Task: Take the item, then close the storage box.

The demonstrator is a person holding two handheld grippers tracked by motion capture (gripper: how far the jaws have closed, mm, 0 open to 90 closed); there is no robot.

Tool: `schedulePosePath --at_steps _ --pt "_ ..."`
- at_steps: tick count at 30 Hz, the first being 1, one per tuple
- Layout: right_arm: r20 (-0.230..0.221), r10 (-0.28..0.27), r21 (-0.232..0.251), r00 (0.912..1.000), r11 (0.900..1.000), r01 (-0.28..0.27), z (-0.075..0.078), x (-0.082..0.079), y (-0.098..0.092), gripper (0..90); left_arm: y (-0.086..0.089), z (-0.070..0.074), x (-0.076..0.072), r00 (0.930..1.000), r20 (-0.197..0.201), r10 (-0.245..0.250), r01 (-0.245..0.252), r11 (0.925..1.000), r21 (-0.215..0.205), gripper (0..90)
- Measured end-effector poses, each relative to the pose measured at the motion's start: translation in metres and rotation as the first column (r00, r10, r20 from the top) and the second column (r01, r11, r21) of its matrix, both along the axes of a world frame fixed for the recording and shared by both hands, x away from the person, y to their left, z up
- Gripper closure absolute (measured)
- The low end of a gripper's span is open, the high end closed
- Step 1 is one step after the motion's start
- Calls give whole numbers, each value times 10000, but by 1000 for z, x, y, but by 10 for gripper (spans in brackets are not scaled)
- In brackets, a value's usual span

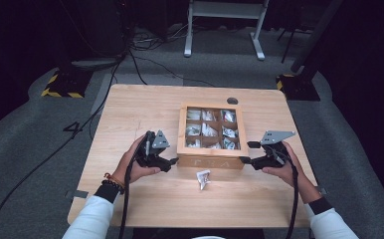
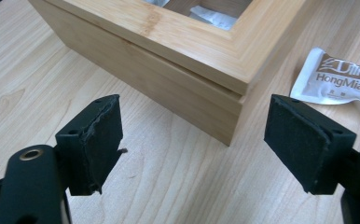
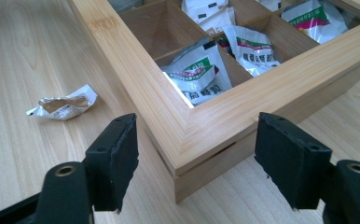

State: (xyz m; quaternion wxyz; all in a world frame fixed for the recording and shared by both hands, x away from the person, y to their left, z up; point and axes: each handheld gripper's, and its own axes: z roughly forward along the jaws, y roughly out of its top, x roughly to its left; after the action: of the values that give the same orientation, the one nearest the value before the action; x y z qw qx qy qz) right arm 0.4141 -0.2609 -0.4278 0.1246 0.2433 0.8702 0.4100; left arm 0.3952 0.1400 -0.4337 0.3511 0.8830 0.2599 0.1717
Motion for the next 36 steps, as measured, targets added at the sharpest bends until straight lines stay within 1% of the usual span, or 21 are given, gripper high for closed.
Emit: schedulePosePath --at_steps 1,2,4,6,8,9,10,14,16,17,19,21,24,25,28,31,33,36 --pt "86 -10 -108 10000 9999 11 1 -2 0 304 1 1 -1 10000 -15 -20 19 10000 -70 189" --pt "108 -10 -140 9999 9999 11 2 -2 0 302 2 1 -3 10000 -24 49 -49 10000 -13 188" --pt "112 17 -135 9999 9999 -15 2 -3 0 302 2 0 -3 10000 10 81 -81 10000 8 184" --pt "137 -7 -78 9999 10000 8 3 -5 0 302 5 0 -5 9999 -67 94 -95 9999 -69 177" --pt "122 -3 -52 9999 10000 4 4 -5 -1 302 6 -1 -8 9998 -61 171 -172 9998 -106 175" --pt "146 14 -81 9999 10000 -13 4 -6 -1 302 7 -1 -11 9999 -7 127 -127 9999 3 174" --pt "163 1 -69 9999 10000 0 5 -6 -2 302 7 -1 -11 9999 -7 127 -127 9999 3 174" --pt "238 -34 -92 9997 10000 36 7 -8 -3 300 10 0 -18 9997 239 108 -111 9999 113 174" --pt "367 -122 -128 9993 9998 126 9 -11 -6 296 13 1 -23 9994 305 182 -187 9997 159 174" --pt "367 -122 -128 9993 9998 126 9 -11 -6 296 13 1 -23 9994 305 182 -187 9997 159 174" --pt "478 -176 -158 9987 9997 184 12 -15 -10 292 15 1 -28 9985 504 217 -231 9993 279 175" --pt "517 -177 -154 9985 9997 185 12 -16 -11 292 17 1 -30 9980 576 245 -267 9990 370 175" --pt "596 -281 -246 9978 9993 296 14 -20 -16 287 19 0 -33 9978 588 295 -317 9988 368 175" --pt "611 -311 -244 9976 9992 327 14 -21 -17 287 21 -1 -35 9979 580 298 -326 9983 480 175" --pt "635 -404 -345 9972 9985 427 13 -21 -21 284 23 -2 -37 9975 592 375 -412 9972 625 175" --pt "650 -444 -401 9969 9981 471 13 -22 -24 283 25 -3 -39 9970 634 442 -486 9965 685 175" --pt "762 -547 -501 9956 9970 586 12 -24 -28 277 29 -4 -42 9965 640 542 -587 9959 695 175" --pt "843 -620 -609 9945 9959 673 12 -25 -30 274 32 -5 -44 9961 642 606 -659 9943 841 176"
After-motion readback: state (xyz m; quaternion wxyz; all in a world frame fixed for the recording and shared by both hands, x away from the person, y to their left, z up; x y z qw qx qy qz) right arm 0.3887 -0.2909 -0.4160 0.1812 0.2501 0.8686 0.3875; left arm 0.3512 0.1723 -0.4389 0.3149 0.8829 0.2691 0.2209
